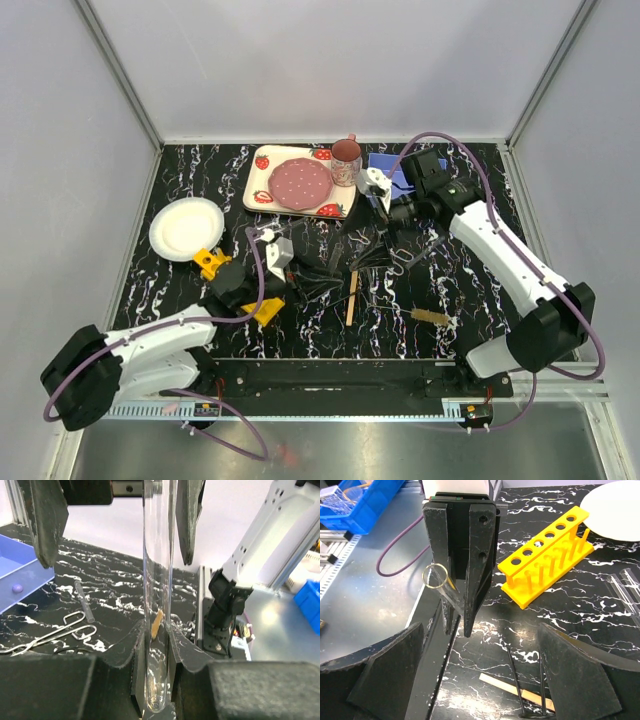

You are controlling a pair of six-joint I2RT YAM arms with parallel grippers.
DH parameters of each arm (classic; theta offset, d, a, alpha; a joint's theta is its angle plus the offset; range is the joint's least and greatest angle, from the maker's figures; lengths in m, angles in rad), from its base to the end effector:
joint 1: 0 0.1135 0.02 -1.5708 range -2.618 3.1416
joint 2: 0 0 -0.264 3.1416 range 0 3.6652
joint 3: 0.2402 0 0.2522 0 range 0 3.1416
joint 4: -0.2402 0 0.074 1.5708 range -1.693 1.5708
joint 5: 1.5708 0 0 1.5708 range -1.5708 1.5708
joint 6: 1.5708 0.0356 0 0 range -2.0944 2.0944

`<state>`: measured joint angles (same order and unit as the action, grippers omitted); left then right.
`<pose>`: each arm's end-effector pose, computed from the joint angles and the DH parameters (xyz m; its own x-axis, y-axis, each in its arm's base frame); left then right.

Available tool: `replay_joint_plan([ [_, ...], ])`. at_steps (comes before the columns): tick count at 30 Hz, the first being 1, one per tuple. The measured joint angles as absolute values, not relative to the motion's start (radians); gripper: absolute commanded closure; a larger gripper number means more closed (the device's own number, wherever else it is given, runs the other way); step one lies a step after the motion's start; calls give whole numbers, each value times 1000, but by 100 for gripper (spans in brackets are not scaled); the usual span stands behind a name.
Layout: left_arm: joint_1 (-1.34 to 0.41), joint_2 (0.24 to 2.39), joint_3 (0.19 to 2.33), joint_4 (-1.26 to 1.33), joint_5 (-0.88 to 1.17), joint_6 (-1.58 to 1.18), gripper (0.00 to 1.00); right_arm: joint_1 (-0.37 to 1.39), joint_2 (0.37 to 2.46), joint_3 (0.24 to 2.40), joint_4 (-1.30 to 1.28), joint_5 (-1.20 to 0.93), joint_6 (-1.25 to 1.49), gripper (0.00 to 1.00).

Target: Organize the chemistry lab equipment

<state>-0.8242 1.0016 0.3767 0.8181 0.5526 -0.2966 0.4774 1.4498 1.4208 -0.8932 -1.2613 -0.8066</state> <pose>0.1315 -0.1697 0.2613 -0.1601 -0.1932 -0.9680 0.9702 0.1500 -0.1904 0.2384 0.1615 0.3608 -0.0198 -0.2578 -0.9660 -0.9615 -0.2601 0.0891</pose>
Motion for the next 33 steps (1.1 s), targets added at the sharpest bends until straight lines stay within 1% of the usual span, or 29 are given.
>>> replay_joint_plan([
  [5,-824,1077,345,1024,495,-429,82,486,1464,1366,-663,-1306,-533,1],
  [10,-825,1127,333,1169,404,-523,82,488,1466,1288,-389,-1316,-227,6],
  [13,-834,1135,333,1206,337,-537,82,489,1471,1212,-130,-1320,35,8],
  [17,-863,1135,333,1233,255,-532,82,490,1495,1093,327,-1319,447,10],
  [19,-879,1137,334,1234,215,-532,82,490,1514,1072,481,-1312,588,12],
  [24,-910,1149,334,1237,113,-532,81,490,1523,1070,682,-1296,760,18],
  [25,-915,1152,334,1237,94,-532,81,490,1523,1070,704,-1294,779,20],
  [28,-923,1165,338,1236,44,-537,81,490,1523,1070,736,-1290,803,26],
  [33,-929,1189,365,1232,-7,-551,81,491,1523,1067,714,-1272,791,34],
])
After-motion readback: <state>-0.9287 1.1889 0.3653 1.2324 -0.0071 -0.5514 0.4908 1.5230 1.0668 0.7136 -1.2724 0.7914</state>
